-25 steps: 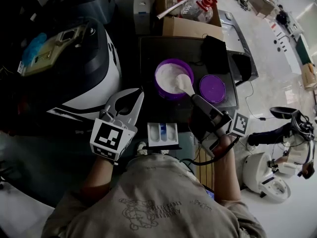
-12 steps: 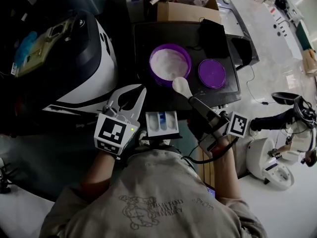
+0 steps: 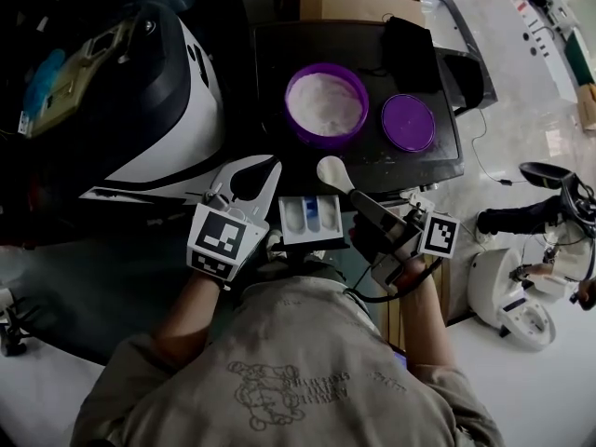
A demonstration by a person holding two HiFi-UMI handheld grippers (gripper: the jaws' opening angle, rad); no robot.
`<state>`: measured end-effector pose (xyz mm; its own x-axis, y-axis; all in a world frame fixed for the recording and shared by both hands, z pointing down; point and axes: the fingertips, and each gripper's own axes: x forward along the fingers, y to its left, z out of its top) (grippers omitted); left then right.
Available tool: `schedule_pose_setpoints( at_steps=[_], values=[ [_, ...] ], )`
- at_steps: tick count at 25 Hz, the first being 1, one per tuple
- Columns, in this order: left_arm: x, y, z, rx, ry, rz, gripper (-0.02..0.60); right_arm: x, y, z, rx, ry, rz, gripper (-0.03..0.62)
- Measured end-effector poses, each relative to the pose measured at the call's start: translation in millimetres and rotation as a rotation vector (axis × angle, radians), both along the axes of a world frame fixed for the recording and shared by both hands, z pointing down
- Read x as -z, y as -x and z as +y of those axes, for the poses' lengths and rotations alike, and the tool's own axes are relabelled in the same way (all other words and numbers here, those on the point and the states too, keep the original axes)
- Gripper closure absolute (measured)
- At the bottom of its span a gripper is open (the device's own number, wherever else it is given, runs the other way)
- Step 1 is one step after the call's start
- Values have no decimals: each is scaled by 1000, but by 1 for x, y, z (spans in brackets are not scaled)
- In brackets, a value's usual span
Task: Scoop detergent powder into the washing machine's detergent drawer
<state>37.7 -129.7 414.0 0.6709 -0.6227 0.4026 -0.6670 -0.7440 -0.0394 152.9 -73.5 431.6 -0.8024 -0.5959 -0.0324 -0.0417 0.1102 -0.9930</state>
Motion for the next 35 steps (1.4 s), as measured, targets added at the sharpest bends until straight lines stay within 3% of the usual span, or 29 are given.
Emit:
schedule_pose_setpoints(
  at_steps=[12, 20, 26, 35],
  values=[
    [-32, 14, 12, 22, 19, -16, 581, -66, 35, 22, 107, 88, 97, 560],
    [-69, 34, 22, 68, 59, -36, 581, -106, 54, 36, 180, 110, 223, 559],
    [-92, 44, 32, 86, 109, -36, 581, -145, 48, 46, 199, 104, 463, 559],
    [-122, 54, 45, 104, 189, -36, 581, -171, 56, 51, 260, 51, 678, 559]
  ],
)
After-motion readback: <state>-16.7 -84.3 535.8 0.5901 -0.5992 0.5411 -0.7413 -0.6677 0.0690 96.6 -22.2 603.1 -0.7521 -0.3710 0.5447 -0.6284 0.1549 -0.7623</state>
